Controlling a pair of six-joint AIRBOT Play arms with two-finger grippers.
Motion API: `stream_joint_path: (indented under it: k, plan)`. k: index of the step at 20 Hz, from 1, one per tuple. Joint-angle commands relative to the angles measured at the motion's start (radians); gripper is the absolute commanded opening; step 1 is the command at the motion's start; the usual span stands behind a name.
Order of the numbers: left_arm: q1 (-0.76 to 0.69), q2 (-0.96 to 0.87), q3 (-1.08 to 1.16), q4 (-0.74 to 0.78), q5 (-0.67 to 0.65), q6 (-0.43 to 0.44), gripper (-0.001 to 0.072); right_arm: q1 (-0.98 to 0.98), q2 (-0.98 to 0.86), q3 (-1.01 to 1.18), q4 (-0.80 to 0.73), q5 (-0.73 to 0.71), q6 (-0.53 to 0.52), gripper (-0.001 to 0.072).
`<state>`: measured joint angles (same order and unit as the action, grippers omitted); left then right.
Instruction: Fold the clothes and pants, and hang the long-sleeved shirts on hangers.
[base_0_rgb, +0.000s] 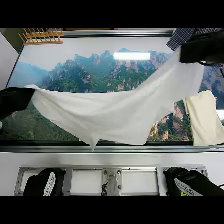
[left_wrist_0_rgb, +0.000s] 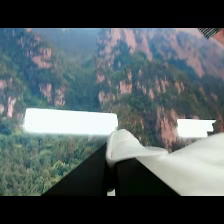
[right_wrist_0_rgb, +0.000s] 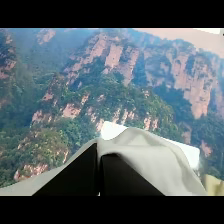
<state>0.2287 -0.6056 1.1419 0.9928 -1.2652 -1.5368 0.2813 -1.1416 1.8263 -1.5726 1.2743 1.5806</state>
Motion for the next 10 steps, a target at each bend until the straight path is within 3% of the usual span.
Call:
stream_joint_path:
  k: [1, 2, 3, 4, 5, 6, 8, 10]
  plan:
    - [-0.023, -0.204, -0.033, 0.064, -0.05, 0.004, 0.0008, -0.023, -0.223, 0.0, -0.016, -0.195, 0.048, 0.0013]
    - [-0.038, -0.261, -0.069, 0.078, 0.016, 0.004, 0.0008, -0.031, -0.29, 0.0, -0.011, -0.245, 0.047, 0.0045]
    - [-0.056, -0.325, -0.109, 0.085, 0.108, 0.011, 0.0009, -0.04, -0.351, 0.0, -0.009, -0.288, 0.047, 0.025]
    - [-0.071, -0.388, -0.134, 0.086, 0.209, 0.026, 0.0092, -0.047, -0.396, 0.0, -0.01, -0.325, 0.047, 0.0528]
    - [-0.077, -0.457, -0.142, 0.084, 0.322, 0.029, 0.0475, -0.055, -0.431, 0.0, -0.01, -0.357, 0.043, 0.0644]
    - [-0.075, -0.522, -0.124, 0.08, 0.401, 0.029, 0.063, -0.063, -0.446, 0.0, -0.012, -0.37, 0.043, 0.0643]
    - [-0.032, -0.627, -0.036, 0.08, 0.419, 0.029, 0.062, -0.087, -0.436, 0.0, -0.013, -0.363, 0.043, 0.0575]
    - [0.037, -0.686, 0.038, 0.082, 0.326, 0.03, 0.062, -0.12, -0.389, -0.003, -0.013, -0.294, 0.043, 0.0574]
